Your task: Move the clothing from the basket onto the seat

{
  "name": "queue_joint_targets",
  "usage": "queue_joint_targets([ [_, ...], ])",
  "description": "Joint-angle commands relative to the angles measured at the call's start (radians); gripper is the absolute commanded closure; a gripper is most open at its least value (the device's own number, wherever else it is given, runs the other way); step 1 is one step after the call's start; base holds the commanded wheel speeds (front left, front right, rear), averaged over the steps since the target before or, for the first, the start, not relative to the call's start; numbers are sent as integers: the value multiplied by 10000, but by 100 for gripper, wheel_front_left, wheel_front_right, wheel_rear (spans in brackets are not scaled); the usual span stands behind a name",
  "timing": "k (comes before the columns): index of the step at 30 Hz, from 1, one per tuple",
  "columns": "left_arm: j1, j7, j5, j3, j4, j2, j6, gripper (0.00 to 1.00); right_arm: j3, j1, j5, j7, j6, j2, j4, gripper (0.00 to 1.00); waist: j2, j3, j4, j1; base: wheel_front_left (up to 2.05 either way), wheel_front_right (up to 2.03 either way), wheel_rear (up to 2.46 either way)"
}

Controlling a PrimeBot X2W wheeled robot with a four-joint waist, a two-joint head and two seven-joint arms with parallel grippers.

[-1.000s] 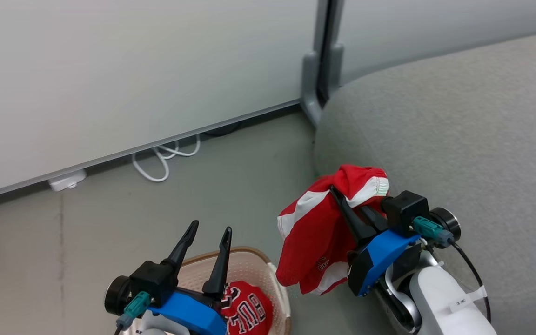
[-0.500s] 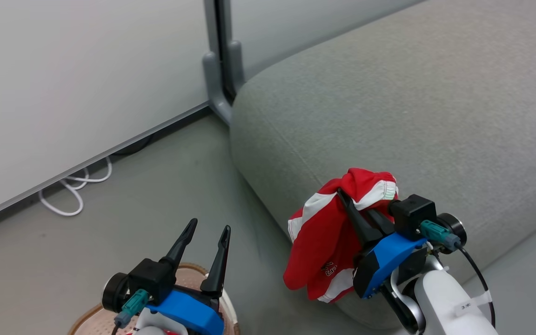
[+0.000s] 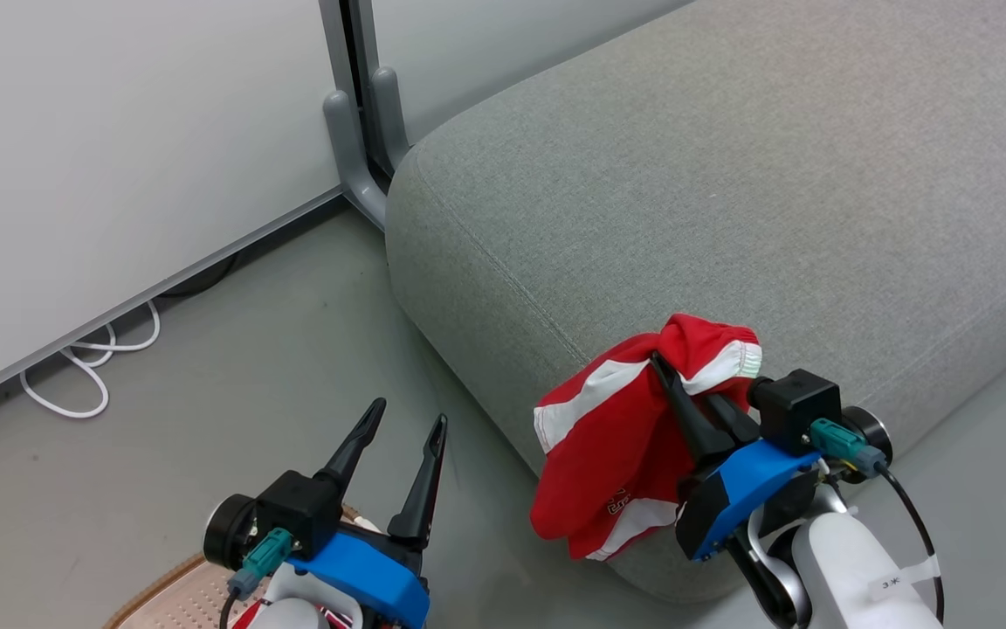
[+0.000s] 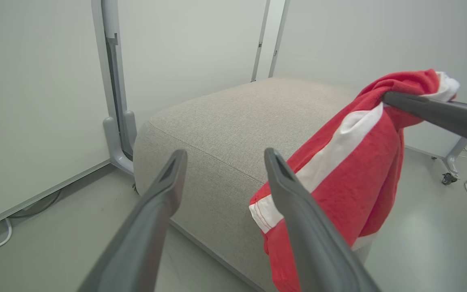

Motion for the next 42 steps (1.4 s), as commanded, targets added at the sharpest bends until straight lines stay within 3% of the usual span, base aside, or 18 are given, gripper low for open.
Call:
queue_joint_targets([
  [1,-83,-30,-41,7,34,53,-23,0,-31,103,-27,0,5,-15,-52,100,-1,2,7,0,0,0,0],
  [13,69,-30,105,307,-120,115,-23,0,-118,-829,-138,525,5,-47,186,100,-1,259,244,0,0,0,0],
  [19,-451,-30,214,55,-340,385,-23,0,-620,-2549,37,1139,3,-826,499,100,-1,1154,691,0,0,0,0],
  [26,-1244,1,129,-257,-621,817,-23,0,-2377,-4977,883,1323,3,-1870,1144,100,-1,2585,1381,0,0,0,0],
  [33,-2089,269,341,-425,-1354,1284,-19,0,-4792,-6800,714,778,5,-2783,1697,100,-1,4034,2116,0,0,0,0],
  [42,-2564,607,569,-468,-2409,1705,1,0,-6263,-6999,528,120,3,-3058,2769,100,-1,5330,2625,0,0,0,0],
])
